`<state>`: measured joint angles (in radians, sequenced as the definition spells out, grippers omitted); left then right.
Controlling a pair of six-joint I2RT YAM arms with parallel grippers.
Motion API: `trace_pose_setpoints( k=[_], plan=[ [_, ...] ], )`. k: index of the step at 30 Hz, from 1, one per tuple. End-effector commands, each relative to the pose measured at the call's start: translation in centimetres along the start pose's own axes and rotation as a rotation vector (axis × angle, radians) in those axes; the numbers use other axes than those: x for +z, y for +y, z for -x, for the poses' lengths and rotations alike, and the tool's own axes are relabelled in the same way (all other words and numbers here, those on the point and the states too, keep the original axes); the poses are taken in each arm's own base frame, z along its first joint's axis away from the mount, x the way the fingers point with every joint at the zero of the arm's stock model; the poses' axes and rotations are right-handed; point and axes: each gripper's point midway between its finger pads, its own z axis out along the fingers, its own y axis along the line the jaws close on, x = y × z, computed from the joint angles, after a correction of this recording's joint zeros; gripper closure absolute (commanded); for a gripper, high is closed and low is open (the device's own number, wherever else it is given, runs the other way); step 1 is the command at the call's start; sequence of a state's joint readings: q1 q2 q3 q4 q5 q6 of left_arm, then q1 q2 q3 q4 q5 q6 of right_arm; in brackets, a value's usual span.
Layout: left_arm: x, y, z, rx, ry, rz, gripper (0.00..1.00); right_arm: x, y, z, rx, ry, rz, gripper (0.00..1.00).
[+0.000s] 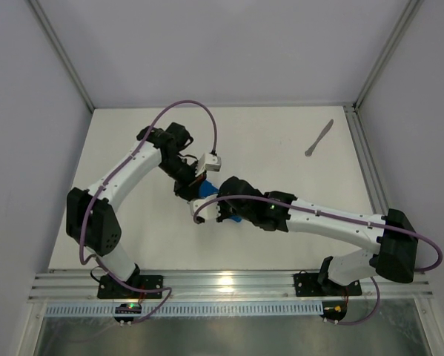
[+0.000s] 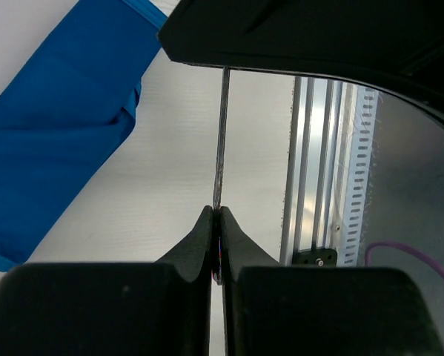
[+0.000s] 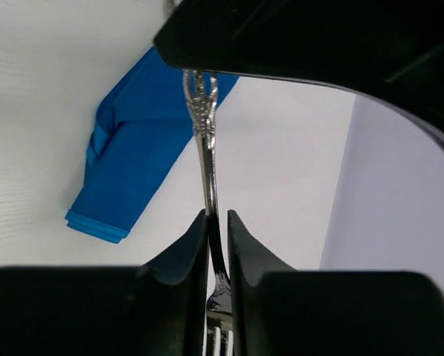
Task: Fold the napkin into a case and place the utensils inside
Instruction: Pass from the left arm to the right, then insert the fork into the folded napkin.
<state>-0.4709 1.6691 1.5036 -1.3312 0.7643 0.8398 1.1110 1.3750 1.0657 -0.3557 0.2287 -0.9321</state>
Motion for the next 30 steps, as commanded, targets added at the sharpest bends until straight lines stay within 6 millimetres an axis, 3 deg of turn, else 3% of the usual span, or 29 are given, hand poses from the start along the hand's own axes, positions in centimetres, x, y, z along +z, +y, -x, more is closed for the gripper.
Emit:
trace_pose_setpoints(
  k=[1,3,6,10,11,15,19,21,22,24,26,30],
  plan=[
    [-1.0,-5.4,-2.0,-0.152,0.078,-0.168,1.00,-0.4,-0.4,0.0,0.046,0.002,-0.018,0.89],
    [-1.0,-5.3,-1.9,-0.149,0.075,-0.165,1.00,-0.5,-0.2,0.0,0.066,0.001,-0.006,0.95],
    [-1.0,-4.8,-1.7,-0.160,0.071,-0.146,1.00,-0.6,0.4,-0.2,0.140,-0.001,0.018,0.96],
    [-1.2,-2.9,-0.6,-0.192,0.035,-0.067,0.71,-0.4,2.1,-0.9,0.251,0.002,0.069,0.96],
    [-1.2,-1.7,0.0,-0.213,0.008,-0.026,0.64,-0.2,2.5,-1.0,0.307,-0.002,0.078,0.96],
    [-1.9,2.0,1.6,-0.265,-0.078,0.104,0.56,0.6,5.1,-2.4,0.462,0.003,0.143,0.96],
    [-4.4,6.0,2.7,-0.353,-0.178,0.215,0.45,1.9,6.4,-4.3,0.623,-0.001,0.170,0.96],
    [-5.2,8.8,2.4,-0.414,-0.198,0.308,0.43,2.6,7.8,-4.6,0.701,-0.011,0.235,0.96],
    [-6.0,11.1,0.7,-0.456,-0.152,0.425,0.43,3.0,7.3,-5.4,0.747,-0.010,0.228,0.96],
    [-6.4,14.4,-0.1,-0.464,-0.142,0.561,0.46,3.8,7.6,-5.8,0.815,-0.007,0.273,0.96],
    [-5.5,16.6,-2.2,-0.517,-0.086,0.630,0.50,4.1,7.5,-6.7,0.915,0.018,0.290,0.96],
    [-3.9,19.4,-4.3,-0.532,-0.038,0.679,0.51,5.0,8.0,-6.9,1.037,0.038,0.364,0.96]
  ],
)
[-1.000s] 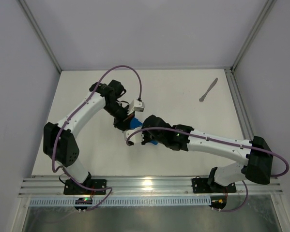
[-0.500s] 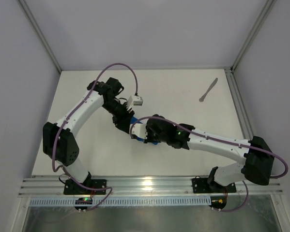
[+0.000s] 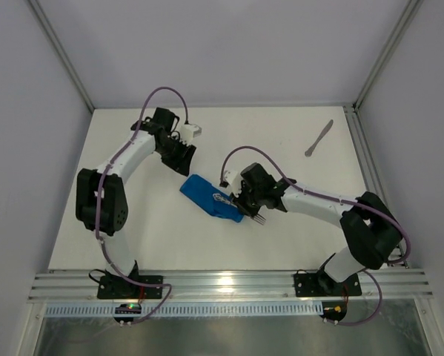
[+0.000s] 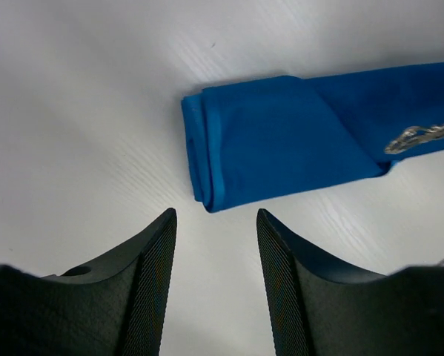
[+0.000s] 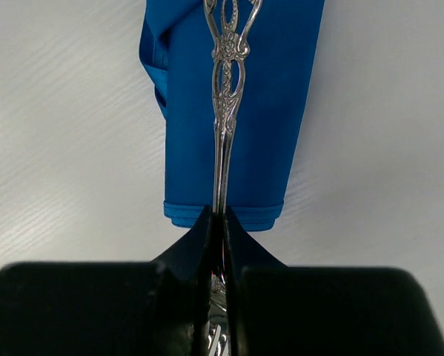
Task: Fold the napkin into a case and place the utensils inside
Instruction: Insert the fork into the folded napkin.
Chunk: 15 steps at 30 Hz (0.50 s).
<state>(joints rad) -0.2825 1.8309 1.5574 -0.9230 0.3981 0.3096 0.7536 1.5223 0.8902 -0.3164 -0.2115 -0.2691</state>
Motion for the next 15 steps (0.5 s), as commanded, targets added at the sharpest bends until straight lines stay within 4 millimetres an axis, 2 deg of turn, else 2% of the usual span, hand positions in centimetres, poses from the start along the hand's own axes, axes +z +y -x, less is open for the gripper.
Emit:
trace_pose_setpoints(
  k=[1,5,7,10,13,15],
  plan=[
    [2.5,3.4,0.7,-0.017,-0.022,0.144,0.50,0.1,1.4,2.9,0.123,-0.070,0.117,0.96],
    [4.5,4.0,-0.4,-0.005,0.021,0.155,0.50,1.3,0.7,2.2,0.259,-0.015,0.143,0.96],
    [5.2,3.8,-0.9,0.004,0.044,0.155,0.50,2.0,0.8,1.7,0.282,0.013,0.162,0.96],
    [6.4,3.6,-2.2,0.017,0.088,0.153,0.52,2.3,0.6,2.0,0.289,0.036,0.174,0.96],
    [7.4,3.5,-3.0,0.028,0.113,0.146,0.60,2.8,0.2,2.8,0.297,0.059,0.176,0.96],
    [7.6,3.7,-3.2,0.027,0.120,0.156,0.69,3.0,0.1,2.4,0.305,0.085,0.171,0.96]
  ],
)
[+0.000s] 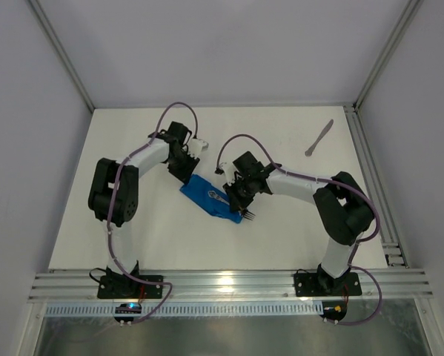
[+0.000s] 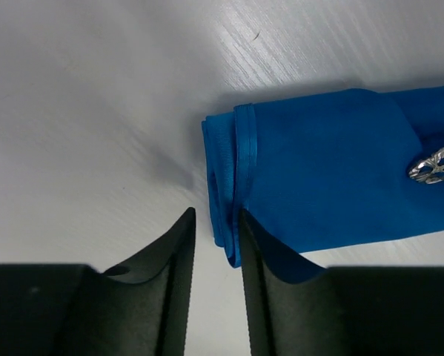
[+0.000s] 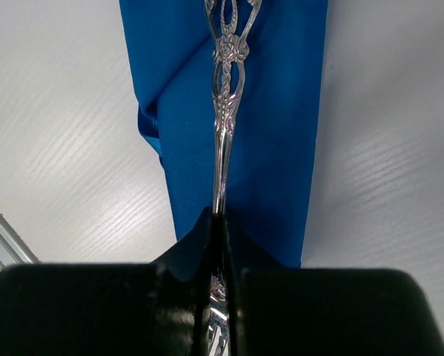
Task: Fold the napkin into a case and place the utensils inside
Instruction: Insert the fork into the folded napkin.
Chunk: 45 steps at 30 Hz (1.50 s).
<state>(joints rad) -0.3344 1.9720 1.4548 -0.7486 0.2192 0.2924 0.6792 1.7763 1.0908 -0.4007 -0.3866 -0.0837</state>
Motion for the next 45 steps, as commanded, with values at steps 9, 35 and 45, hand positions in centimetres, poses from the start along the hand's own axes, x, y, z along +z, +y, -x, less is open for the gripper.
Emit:
trace_pose_setpoints(
  k=[9,35,45],
  plan=[
    [0.8,1.3,0.1,0.044,-0.014,0.070,0.94,-2.1,0.7,-0.1,0.020,0.017,-0.006,0.96],
    [-0.4,-0.9,0.6,0.130,-0.094,0.014,0.95,1.6,-0.8,6.1,0.043,-0.023,0.015,0.96],
    [-0.4,-0.7,1.2,0.136,-0.112,0.026,0.94,2.7,-0.4,7.4,-0.018,-0.042,0.046,0.96]
  ],
)
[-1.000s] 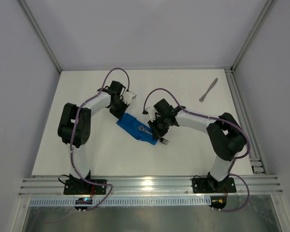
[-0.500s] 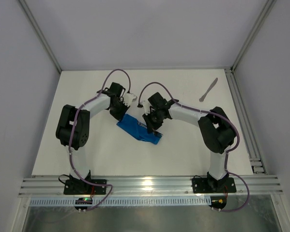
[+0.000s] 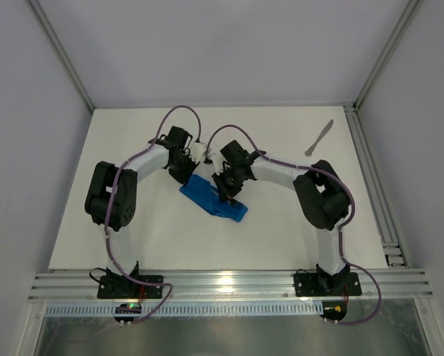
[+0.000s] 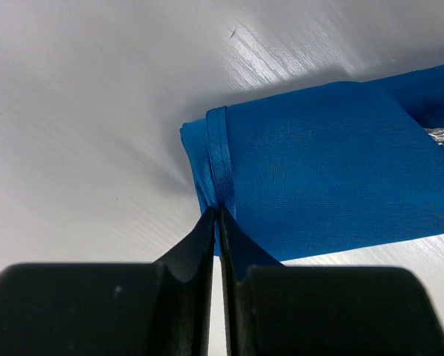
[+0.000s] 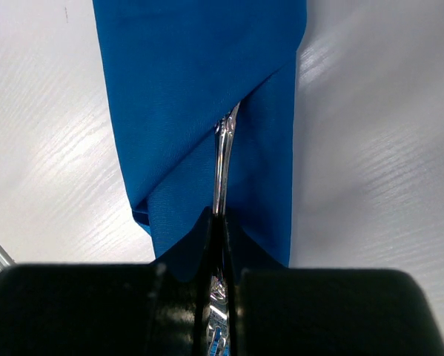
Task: Fold the napkin into a case and place the utensils inside
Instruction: Insert the fork into the folded napkin.
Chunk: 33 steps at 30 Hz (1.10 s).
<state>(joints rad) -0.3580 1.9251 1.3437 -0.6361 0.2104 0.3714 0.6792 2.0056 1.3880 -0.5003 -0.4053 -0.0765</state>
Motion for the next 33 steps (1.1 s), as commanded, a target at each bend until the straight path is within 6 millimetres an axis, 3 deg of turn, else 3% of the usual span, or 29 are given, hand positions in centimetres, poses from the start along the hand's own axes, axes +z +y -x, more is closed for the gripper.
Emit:
trace_pose_setpoints(
  k=[1,12,18,20,21,23,27,33],
  plan=[
    [-1.2,0.0,1.7,0.024,-0.073,0.010,0.94,-0.1,0.9,2.8,-0.036,-0.073,0.026,0.96],
    [-1.3,-0.3,1.6,0.021,-0.081,0.000,0.94,1.0,1.0,4.5,-0.009,-0.131,-0.003,0.93],
    [-1.5,-0.1,1.8,0.024,-0.086,0.014,0.94,1.2,1.1,3.2,-0.015,-0.091,-0.009,0.91],
    [-1.5,-0.1,1.8,0.023,-0.086,0.014,0.94,1.2,1.3,3.2,-0.023,-0.090,-0.013,0.87],
    [-1.4,0.0,1.8,0.024,-0.086,0.014,0.93,1.2,1.2,3.1,-0.018,-0.088,-0.021,0.78],
    [-1.4,0.0,1.8,0.021,-0.086,0.015,0.93,1.2,1.0,3.0,-0.021,-0.086,-0.034,0.72],
    [-1.7,0.1,1.8,0.026,-0.084,0.026,0.92,0.2,0.5,3.0,-0.028,-0.081,-0.082,0.61],
    [-2.1,0.5,2.2,0.035,-0.095,0.045,0.92,-3.5,0.4,4.8,-0.053,-0.141,-0.166,0.58]
  ],
)
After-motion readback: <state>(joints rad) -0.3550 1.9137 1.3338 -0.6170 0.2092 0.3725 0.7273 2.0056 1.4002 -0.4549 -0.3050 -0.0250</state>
